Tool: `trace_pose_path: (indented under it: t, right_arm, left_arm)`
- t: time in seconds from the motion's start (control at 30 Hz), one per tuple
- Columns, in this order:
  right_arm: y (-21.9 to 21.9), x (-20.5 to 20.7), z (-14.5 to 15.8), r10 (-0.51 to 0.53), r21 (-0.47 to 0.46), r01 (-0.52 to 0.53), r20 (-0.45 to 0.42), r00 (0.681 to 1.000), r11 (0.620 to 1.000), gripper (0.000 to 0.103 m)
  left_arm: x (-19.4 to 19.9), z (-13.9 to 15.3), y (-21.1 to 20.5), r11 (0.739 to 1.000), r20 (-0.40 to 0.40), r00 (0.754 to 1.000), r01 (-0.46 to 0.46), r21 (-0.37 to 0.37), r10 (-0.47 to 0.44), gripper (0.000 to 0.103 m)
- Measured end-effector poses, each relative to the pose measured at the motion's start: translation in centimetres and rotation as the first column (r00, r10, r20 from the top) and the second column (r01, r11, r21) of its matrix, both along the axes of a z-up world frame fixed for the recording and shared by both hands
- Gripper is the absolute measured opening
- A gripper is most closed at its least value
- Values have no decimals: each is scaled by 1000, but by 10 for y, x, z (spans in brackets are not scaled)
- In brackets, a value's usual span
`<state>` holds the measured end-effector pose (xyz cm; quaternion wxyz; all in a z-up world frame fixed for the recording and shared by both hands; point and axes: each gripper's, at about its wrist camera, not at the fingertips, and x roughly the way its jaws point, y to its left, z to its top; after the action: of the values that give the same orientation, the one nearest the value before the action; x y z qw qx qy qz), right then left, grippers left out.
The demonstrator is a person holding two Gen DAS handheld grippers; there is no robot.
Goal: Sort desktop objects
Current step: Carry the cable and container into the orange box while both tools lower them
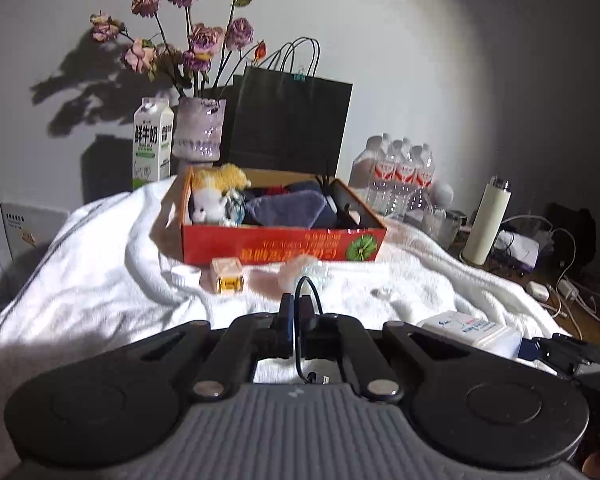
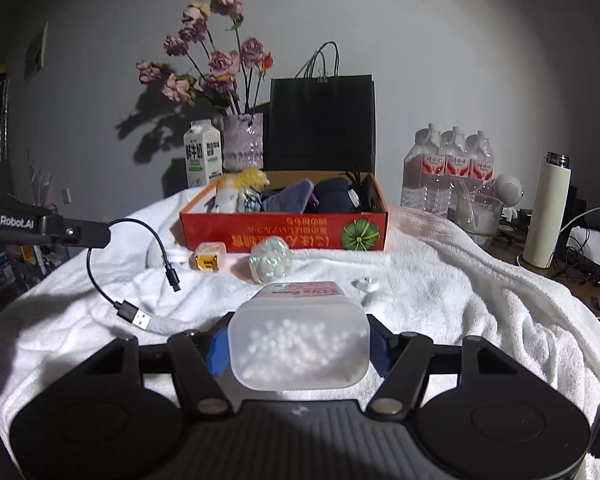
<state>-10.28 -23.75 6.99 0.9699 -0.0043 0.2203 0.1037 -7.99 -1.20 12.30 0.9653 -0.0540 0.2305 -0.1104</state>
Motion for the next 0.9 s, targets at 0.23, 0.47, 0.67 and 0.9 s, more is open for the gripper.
trace_pose_path:
  t: [0.23, 0.47, 0.67, 0.9]
  right_arm:
    - [-8, 25, 26, 24, 10, -25, 57, 998, 1000, 65]
    - [-17, 115, 57, 25, 1, -25, 83, 996, 1000, 65]
    - [-12, 239, 62, -9, 24, 9, -4, 1000, 1000, 65]
    - [16, 347, 30, -48, -63, 37, -180, 983, 997, 65]
  left_arm:
    - [54, 28, 9, 1000, 35, 999, 9, 16, -10, 3]
    - [158, 51, 23, 999, 21, 999, -38, 1, 38, 3]
    - [261, 32, 26, 996, -106, 990, -94, 6, 94, 3]
    - [327, -15, 39, 987, -199, 968, -143, 75, 155, 3]
